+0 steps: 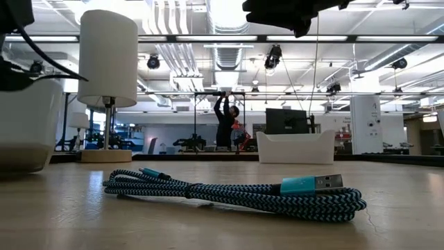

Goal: Pick & Place USB Port
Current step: Put the red patterned charger cable into the gray bin, then put the blue patterned charger cable into the transparent bin

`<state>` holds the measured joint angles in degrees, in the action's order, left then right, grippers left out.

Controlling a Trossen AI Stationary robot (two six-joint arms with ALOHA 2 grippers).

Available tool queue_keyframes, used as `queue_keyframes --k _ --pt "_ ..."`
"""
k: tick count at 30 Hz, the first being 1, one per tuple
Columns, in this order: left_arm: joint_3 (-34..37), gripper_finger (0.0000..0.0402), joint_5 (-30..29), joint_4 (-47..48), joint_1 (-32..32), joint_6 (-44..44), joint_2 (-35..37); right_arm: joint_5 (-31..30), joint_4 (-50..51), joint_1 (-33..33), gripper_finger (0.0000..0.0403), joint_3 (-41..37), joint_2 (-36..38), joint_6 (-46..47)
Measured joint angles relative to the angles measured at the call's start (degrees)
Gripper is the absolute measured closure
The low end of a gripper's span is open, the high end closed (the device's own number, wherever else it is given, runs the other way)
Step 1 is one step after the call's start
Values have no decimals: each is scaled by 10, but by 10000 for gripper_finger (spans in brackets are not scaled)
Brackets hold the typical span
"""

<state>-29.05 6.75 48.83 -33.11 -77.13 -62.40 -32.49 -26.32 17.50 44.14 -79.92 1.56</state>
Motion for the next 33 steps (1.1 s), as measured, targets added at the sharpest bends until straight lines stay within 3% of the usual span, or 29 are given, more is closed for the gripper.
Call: queue_keyframes --k 13,22,27,30,33 --pt "-49 323 -12 -3 0 25 -1 4 24 0 236 0 0 36" --pt "-107 323 -68 -1 0 78 -1 91 56 0 236 0 -10 79" --pt "-170 323 -88 -2 0 170 -1 121 48 0 236 1 -39 94" --pt "-219 325 -137 -2 0 244 -1 120 50 0 236 15 -59 101" --pt "-261 325 -225 -5 0 324 -1 121 58 0 236 37 -80 101"
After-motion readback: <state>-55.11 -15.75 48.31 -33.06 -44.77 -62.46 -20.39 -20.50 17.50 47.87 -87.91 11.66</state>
